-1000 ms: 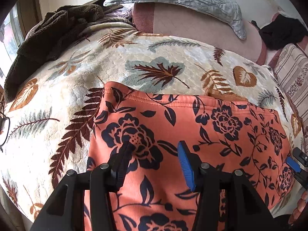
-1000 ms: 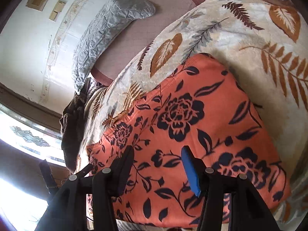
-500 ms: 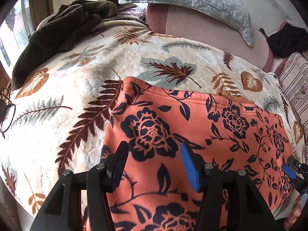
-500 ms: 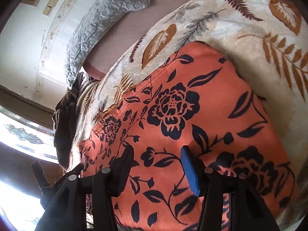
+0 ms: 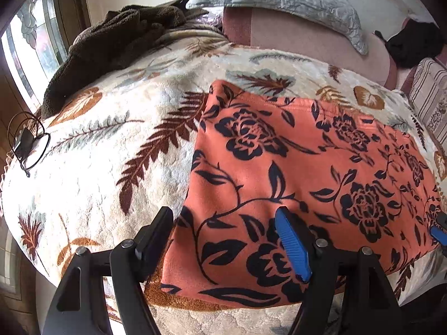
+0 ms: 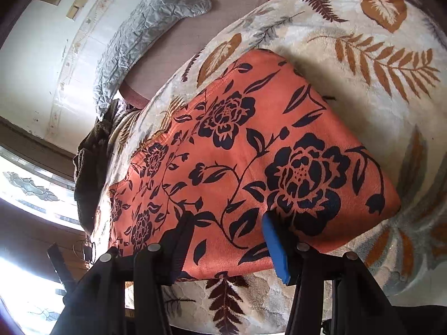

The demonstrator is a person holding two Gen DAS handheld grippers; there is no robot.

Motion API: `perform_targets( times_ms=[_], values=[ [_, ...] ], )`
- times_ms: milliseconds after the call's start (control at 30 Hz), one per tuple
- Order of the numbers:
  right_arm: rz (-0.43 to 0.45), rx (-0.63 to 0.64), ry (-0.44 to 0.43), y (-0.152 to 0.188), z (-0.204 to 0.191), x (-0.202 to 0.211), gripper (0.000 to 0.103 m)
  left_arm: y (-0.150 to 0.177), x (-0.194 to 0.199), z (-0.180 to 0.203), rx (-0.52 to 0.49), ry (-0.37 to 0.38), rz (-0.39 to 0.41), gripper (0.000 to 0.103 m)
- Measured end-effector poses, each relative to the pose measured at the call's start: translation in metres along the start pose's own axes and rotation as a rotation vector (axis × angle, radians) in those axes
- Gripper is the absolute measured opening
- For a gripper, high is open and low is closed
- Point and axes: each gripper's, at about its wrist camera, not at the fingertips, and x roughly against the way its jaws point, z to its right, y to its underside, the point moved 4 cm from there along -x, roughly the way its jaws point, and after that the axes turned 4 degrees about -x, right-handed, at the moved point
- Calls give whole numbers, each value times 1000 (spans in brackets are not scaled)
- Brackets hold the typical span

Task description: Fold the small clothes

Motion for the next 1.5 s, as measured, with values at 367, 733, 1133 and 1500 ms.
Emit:
perform_targets(
  times_ms=[367, 733, 1133, 1500],
  values=[
    [106, -130, -49, -84, 11, -14, 55, -4, -36, 26, -74, -8, -82, 83],
    [109, -109, -45, -64, 15, 0, 56, 1, -30, 31, -79, -36, -65, 92],
    [-39, 134, 74, 14, -11, -18, 57, 4, 12, 38, -141, -32, 83, 92],
    [-11, 221, 130, 18, -31, -25, 71, -3, 12, 29, -91, -20, 88, 92]
  ],
)
